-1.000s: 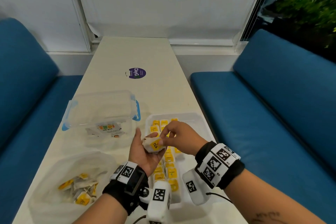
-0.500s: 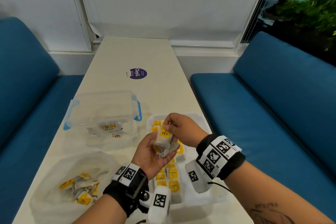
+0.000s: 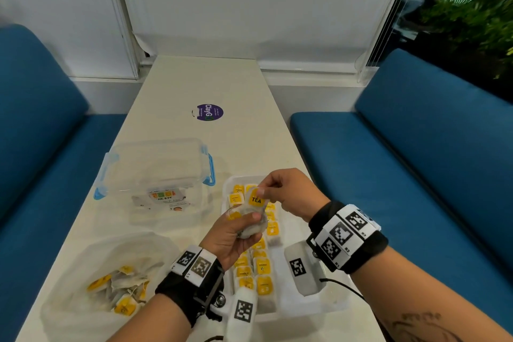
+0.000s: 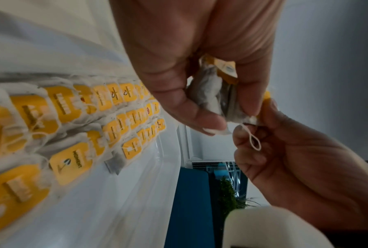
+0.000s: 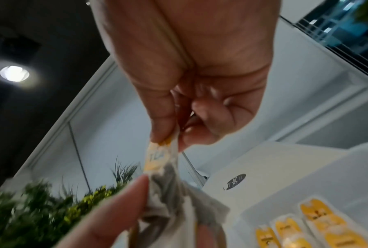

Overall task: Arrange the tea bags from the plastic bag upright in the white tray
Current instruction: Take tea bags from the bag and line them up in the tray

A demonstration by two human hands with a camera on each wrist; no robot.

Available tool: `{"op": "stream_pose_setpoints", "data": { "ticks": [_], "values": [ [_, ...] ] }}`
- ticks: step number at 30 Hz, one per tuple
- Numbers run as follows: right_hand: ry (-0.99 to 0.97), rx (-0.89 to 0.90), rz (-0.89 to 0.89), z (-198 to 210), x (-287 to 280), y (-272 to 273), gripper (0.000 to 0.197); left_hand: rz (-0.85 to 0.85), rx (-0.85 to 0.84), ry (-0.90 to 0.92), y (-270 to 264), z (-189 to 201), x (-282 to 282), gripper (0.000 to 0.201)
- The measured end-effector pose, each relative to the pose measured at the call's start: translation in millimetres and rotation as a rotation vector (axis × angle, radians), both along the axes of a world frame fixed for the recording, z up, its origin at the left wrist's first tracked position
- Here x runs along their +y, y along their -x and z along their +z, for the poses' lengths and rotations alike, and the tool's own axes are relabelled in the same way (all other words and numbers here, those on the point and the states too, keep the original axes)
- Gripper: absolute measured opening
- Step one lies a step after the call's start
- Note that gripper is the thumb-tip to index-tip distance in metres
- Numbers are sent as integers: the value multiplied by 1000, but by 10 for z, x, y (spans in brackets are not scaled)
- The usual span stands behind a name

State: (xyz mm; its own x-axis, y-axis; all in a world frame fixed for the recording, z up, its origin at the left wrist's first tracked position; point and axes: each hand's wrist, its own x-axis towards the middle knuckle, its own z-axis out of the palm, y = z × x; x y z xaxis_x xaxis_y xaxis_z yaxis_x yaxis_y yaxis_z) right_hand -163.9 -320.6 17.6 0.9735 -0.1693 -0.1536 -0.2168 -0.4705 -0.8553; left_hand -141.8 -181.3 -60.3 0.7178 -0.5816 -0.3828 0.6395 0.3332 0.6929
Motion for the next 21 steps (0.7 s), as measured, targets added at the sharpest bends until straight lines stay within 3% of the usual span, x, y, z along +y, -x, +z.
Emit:
{"op": "stream_pose_setpoints", "data": {
  "ticks": [4, 8, 11, 17, 21],
  "values": [
    [38, -10, -48, 46, -65, -21, 13, 70, 55, -7, -23, -41, -10, 10],
    [-131, 18, -89, 94, -167, -8, 12, 135, 94, -43, -60, -66, 18, 8],
    [88, 44, -52, 88, -251, 25, 16, 170, 111, -78, -92, -102, 62, 6],
    [196, 223, 0, 6, -342, 25, 8, 171, 108, -99, -94, -114, 73, 7],
    [422, 390, 76, -199, -343, -16, 11, 173, 129, -110, -86, -116, 67, 5]
  ]
}}
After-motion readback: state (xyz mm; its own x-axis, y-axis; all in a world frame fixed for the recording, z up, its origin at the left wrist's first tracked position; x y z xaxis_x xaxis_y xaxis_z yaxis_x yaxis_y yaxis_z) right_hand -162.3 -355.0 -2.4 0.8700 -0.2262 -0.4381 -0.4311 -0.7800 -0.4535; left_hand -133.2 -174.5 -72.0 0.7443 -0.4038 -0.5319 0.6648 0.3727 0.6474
